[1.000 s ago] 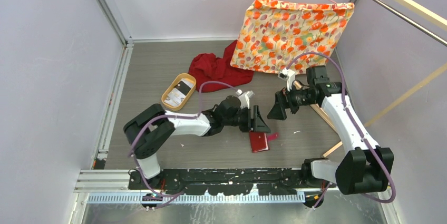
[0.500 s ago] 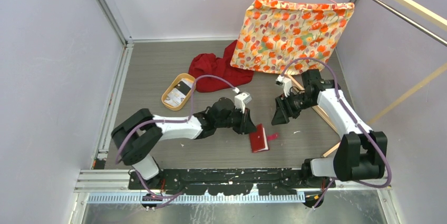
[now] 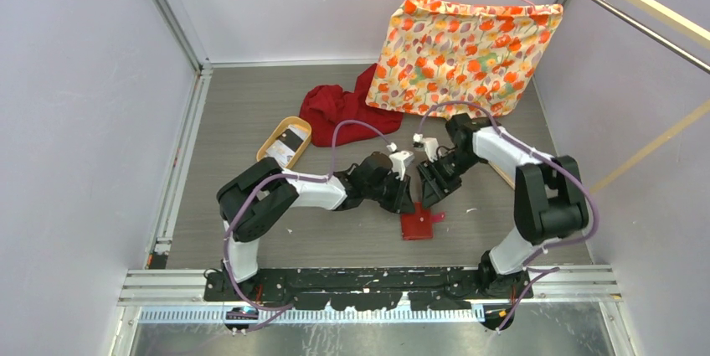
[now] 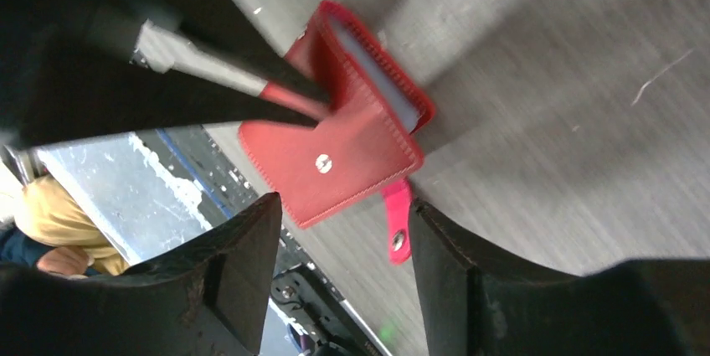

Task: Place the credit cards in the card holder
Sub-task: Close the card holder at the center of the board.

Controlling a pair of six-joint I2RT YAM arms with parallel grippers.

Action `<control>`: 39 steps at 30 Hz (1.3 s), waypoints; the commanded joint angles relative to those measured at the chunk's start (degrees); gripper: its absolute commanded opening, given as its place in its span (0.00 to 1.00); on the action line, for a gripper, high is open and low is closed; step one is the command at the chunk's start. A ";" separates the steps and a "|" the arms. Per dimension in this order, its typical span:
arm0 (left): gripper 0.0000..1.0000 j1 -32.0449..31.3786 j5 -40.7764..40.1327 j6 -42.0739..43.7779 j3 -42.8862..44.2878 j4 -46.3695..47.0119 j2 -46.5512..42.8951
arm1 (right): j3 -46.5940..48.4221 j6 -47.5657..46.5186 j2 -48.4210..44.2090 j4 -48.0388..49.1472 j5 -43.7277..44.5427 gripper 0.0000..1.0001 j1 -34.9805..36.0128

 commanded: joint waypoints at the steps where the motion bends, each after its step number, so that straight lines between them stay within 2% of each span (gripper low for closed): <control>1: 0.15 1.08 -0.46 -3.18 -4.00 3.85 1.60 | 4.85 5.33 6.76 2.84 4.54 0.58 0.58; 3: 0.14 1.65 -0.38 -4.14 -5.33 6.18 1.23 | 5.28 5.89 7.41 2.99 5.46 0.54 0.21; 9: 0.14 2.35 0.42 -5.67 -7.45 10.57 1.08 | 4.40 6.25 9.05 2.94 5.21 0.53 -0.50; 18: 0.17 3.79 1.42 -6.96 -11.24 16.01 -3.37 | 10.28 3.53 17.38 -2.78 -1.27 0.28 1.93; 25: 0.26 3.85 0.07 -5.81 -17.78 15.82 -14.47 | 14.24 1.47 21.10 -5.11 -3.88 0.09 4.93; 35: 0.33 4.70 -11.95 -0.53 -28.89 12.60 -33.75 | 24.84 0.91 25.88 -3.37 2.82 0.06 13.80; 37: 0.46 4.88 -15.56 -0.66 -31.26 12.76 -37.45 | 29.09 0.33 27.86 -4.10 2.96 0.06 15.19; 38: 0.64 5.01 -17.68 -1.55 -32.47 12.89 -39.50 | 30.68 0.20 28.73 -4.63 2.80 0.07 16.02; 39: 0.75 5.25 -19.12 -2.39 -33.70 13.28 -40.68 | 31.82 -0.06 28.97 -5.18 2.41 0.07 16.30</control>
